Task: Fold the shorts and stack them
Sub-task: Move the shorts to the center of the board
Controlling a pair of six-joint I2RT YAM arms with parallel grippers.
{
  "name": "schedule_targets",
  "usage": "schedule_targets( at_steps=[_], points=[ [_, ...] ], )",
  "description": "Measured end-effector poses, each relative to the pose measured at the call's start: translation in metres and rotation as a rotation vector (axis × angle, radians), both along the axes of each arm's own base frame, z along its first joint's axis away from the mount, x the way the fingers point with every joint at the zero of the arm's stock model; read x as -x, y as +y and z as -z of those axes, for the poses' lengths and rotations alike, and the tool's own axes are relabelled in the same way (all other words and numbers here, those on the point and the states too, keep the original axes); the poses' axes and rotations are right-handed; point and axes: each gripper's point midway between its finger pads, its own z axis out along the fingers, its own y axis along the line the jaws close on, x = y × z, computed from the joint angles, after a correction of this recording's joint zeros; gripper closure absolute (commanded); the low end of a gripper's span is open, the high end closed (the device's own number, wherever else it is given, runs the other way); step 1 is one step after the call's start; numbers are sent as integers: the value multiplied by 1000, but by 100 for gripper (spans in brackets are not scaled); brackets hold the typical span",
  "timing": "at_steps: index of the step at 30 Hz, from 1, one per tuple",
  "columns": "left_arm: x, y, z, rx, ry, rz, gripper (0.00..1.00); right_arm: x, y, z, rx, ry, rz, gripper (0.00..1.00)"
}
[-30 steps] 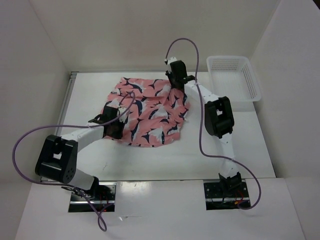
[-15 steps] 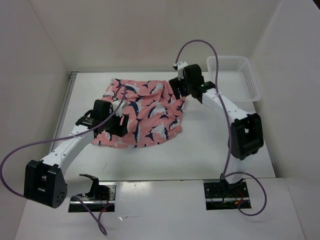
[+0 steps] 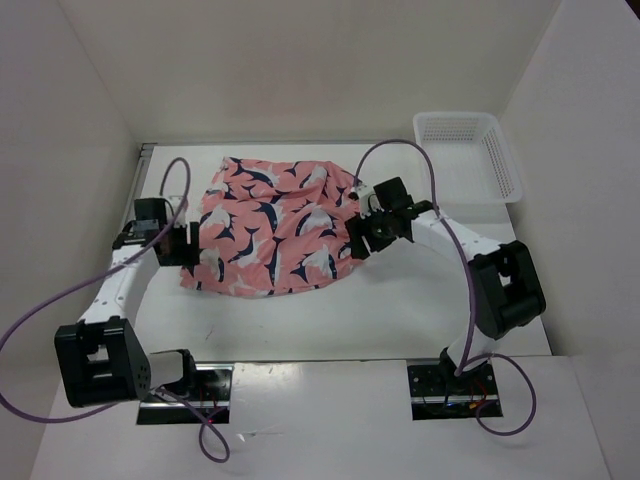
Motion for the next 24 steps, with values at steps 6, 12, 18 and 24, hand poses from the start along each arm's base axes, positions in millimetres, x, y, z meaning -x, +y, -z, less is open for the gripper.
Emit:
schedule_targets(
  at_steps=[6,12,18,24],
  points=[
    [-16,41,-30,50,-93,-132,15,25,2,22,-42,110,30,29],
    [-19,40,-21,86,-54,-129,15,19,7,46,-55,164,100,33],
    [10,40,18,79,68,-161,11,12,8,56,-46,166,120,38],
    [15,31,34,130,114,-142,15,12,12,58,-67,179,118,49]
  ],
)
